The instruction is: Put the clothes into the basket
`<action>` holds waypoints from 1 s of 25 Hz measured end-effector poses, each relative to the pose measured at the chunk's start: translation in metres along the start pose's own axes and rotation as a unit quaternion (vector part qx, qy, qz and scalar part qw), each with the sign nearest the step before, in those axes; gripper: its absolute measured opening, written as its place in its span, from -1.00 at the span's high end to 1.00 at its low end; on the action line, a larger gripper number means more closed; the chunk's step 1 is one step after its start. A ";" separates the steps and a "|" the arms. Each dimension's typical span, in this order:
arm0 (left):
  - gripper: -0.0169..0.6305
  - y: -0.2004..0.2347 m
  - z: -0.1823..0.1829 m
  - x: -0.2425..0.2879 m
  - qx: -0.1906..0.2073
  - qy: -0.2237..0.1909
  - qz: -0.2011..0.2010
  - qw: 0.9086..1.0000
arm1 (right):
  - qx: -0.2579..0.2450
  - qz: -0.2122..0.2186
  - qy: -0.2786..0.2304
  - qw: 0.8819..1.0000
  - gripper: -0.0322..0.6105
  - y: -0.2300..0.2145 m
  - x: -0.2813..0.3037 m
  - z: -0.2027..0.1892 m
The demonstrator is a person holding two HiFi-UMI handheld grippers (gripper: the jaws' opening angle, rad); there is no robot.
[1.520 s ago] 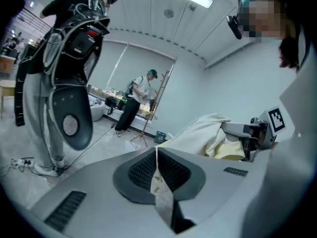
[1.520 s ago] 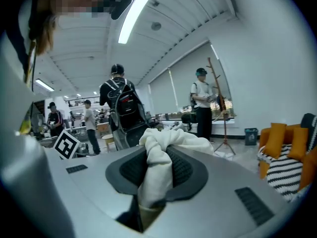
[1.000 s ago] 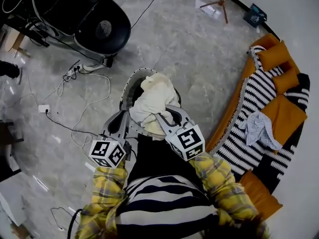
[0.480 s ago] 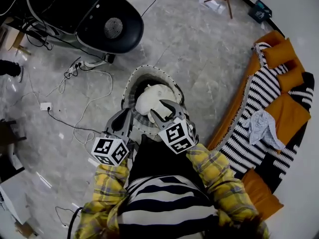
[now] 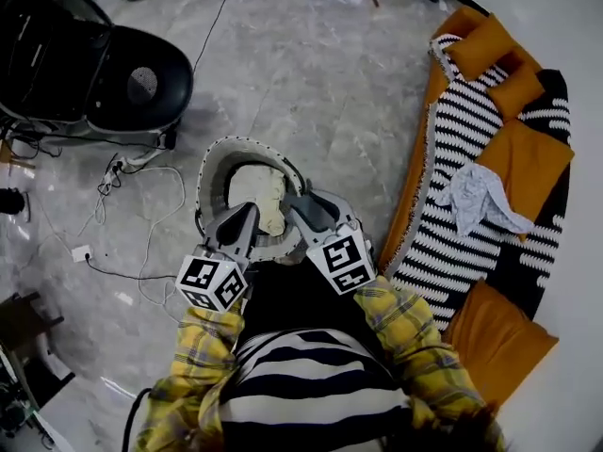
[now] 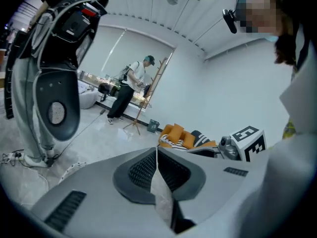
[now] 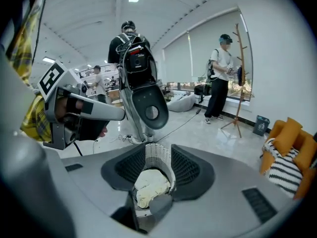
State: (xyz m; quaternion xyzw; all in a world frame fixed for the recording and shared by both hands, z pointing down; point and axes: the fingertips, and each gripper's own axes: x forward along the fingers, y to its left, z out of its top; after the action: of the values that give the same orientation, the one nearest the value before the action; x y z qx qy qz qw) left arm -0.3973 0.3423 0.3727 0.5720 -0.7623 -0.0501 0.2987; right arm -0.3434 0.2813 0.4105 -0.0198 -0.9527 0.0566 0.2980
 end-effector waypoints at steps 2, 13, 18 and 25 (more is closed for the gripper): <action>0.89 -0.027 -0.003 0.023 0.013 0.017 -0.033 0.999 | 0.022 -0.027 -0.006 0.999 0.35 -0.024 -0.020 -0.007; 0.89 -0.192 -0.036 0.131 0.076 0.093 -0.183 0.976 | 0.126 -0.181 -0.024 0.975 0.35 -0.151 -0.157 -0.082; 0.89 -0.272 -0.055 0.161 0.108 0.120 -0.236 0.958 | 0.176 -0.246 -0.034 0.953 0.35 -0.199 -0.232 -0.126; 0.89 -0.368 -0.087 0.204 0.152 0.142 -0.287 0.935 | 0.220 -0.317 -0.041 0.922 0.34 -0.255 -0.319 -0.195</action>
State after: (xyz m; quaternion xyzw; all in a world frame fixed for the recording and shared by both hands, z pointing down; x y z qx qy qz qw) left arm -0.0770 0.0559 0.3718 0.8064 -0.5133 0.0645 0.2865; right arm 0.0287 0.0243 0.4197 0.3518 -0.8841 0.1677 0.2580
